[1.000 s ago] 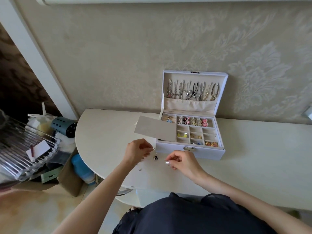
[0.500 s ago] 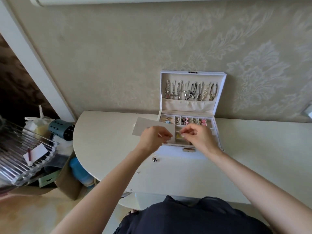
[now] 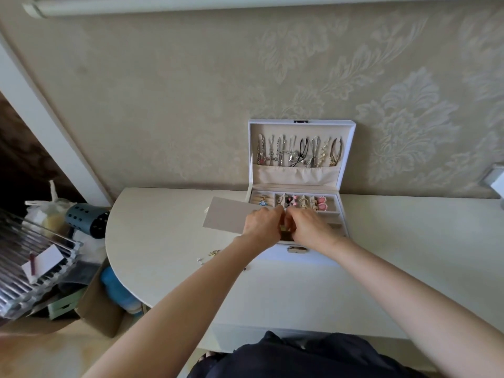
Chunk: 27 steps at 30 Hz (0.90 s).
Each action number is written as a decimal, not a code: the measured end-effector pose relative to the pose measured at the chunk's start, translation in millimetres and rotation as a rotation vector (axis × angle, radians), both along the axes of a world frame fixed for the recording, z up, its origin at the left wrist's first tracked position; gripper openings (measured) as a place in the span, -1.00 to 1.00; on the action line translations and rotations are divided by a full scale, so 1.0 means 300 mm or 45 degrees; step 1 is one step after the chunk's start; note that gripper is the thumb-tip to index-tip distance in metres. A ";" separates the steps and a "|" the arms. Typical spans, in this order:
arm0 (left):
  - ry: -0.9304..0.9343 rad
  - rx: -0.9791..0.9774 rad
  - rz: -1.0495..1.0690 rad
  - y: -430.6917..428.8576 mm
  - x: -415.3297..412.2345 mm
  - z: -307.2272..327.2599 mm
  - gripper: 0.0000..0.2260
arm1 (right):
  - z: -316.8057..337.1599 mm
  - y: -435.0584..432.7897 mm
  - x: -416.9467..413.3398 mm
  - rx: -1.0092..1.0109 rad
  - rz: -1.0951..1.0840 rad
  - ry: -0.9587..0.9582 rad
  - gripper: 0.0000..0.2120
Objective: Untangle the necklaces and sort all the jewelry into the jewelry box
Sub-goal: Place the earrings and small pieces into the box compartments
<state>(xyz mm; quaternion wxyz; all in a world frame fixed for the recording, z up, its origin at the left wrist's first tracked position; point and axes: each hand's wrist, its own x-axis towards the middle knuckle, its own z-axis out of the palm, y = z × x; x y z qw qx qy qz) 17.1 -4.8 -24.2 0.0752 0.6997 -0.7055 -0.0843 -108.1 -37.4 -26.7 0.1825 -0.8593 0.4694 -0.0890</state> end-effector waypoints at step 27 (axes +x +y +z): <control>0.538 -0.600 0.293 0.316 0.299 -0.157 -0.87 | -0.052 0.203 0.062 0.026 0.291 -0.157 -0.85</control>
